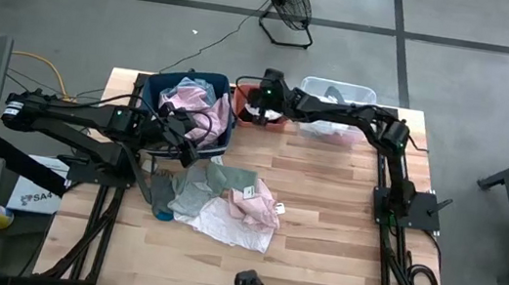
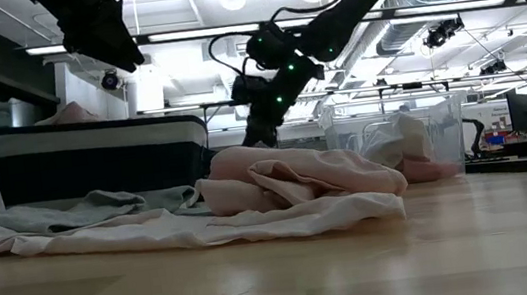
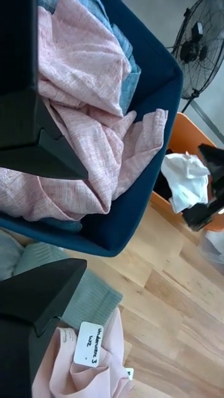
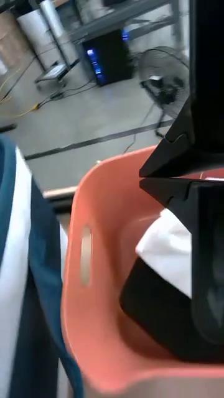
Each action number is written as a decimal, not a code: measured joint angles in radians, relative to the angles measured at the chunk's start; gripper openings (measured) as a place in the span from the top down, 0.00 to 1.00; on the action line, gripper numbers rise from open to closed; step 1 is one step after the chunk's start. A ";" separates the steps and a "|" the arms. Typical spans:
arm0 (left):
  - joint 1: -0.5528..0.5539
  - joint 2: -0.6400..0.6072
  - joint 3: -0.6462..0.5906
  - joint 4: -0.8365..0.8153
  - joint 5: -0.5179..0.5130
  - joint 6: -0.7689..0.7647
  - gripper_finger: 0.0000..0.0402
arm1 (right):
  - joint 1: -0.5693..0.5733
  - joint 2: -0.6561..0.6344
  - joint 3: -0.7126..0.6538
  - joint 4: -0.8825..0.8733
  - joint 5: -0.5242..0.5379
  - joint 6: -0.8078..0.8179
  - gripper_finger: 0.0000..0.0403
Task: Pick & Place Cloths
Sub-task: Put the light pink underwear into the transparent bin
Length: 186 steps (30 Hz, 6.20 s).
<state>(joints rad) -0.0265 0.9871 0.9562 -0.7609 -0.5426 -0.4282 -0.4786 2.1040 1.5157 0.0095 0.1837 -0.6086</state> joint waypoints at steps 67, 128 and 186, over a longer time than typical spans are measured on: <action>0.000 0.000 0.000 -0.013 0.011 -0.024 0.47 | 0.594 -0.308 -0.455 -0.206 -0.325 0.401 0.38; 0.000 0.000 0.000 -0.018 0.027 -0.027 0.47 | 0.463 -1.072 -0.455 0.085 0.537 0.076 0.99; 0.000 0.000 0.000 0.030 0.143 0.100 0.47 | -0.235 -0.759 -0.454 -0.603 0.119 0.976 0.99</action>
<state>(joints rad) -0.0269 0.9867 0.9562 -0.7309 -0.3993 -0.3286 -0.7131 1.3451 1.0614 -0.5934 0.3027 0.3669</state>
